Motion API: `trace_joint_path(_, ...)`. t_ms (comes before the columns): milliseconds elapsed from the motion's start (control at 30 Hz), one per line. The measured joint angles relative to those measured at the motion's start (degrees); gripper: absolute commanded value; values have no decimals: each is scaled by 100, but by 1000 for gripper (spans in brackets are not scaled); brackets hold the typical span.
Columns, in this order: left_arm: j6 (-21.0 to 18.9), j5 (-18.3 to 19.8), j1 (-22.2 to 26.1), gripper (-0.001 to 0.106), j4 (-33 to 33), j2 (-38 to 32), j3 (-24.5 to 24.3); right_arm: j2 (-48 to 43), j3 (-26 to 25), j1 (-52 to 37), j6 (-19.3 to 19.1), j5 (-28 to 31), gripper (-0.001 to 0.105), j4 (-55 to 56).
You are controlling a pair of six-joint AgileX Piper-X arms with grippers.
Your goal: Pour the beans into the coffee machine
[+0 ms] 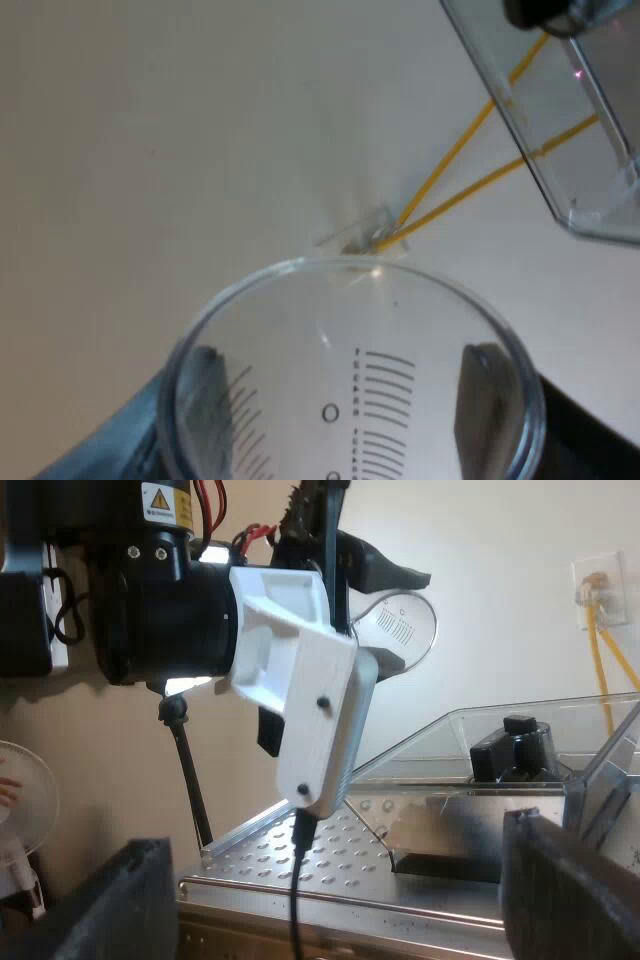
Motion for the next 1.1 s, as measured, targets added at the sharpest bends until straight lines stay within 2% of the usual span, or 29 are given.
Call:
trace_joint_path(167, -1201, -116, 0, 31, 10, 0, 0, 0, 0, 0, 0, 0, 69, 0)
trace_joint_path(200, -1609, -200, 0, 31, 15, -20, 0, 0, 0, 0, 0, 0, 69, 0)
trace_joint_path(233, -1747, -227, 0, 31, 12, -25, 0, 0, 0, 0, 0, 0, 69, 0)
trace_joint_path(300, -2722, -531, 0, 31, 61, -115, 0, 0, 0, 0, 0, 0, 69, 0)
trace_joint_path(333, -2764, -550, 0, 31, 58, -127, 0, 0, 0, 0, 0, 0, 69, 0)
trace_joint_path(367, -3018, -641, 0, 31, 58, -182, 0, 0, 0, 0, 0, 0, 69, 0)
trace_joint_path(433, -3252, -776, 0, 31, 76, -246, 0, 0, 0, 0, 0, 0, 69, 0)
trace_joint_path(500, -3724, -941, 0, 31, 390, -363, 0, 0, 0, 0, 0, 0, 69, 0)
trace_joint_path(533, -3804, -950, 0, 31, 489, -397, 0, 0, 0, 0, 0, 0, 69, 0)
trace_joint_path(700, -4836, -967, 0, 31, 1282, -664, 0, 0, 0, 0, -526, -35, 69, 0)
trace_joint_path(767, -5250, -967, 14, 31, 1569, -763, 0, 0, 0, 0, -803, -333, 69, 0)
trace_joint_path(833, -5601, -943, 35, 31, 1790, -857, 0, 0, 0, 0, -856, -548, 69, 0)
trace_joint_path(900, -6088, -755, 116, 31, 2110, -969, 0, 0, 0, 0, -883, -792, 69, 101)
trace_joint_path(933, -6200, -706, 141, 31, 2178, -1006, 0, 0, 0, 0, -887, -830, 69, 159)
trace_joint_path(1100, -7001, -148, 495, 31, 2815, -1463, 0, -14, 0, 0, -899, -968, 69, 623)
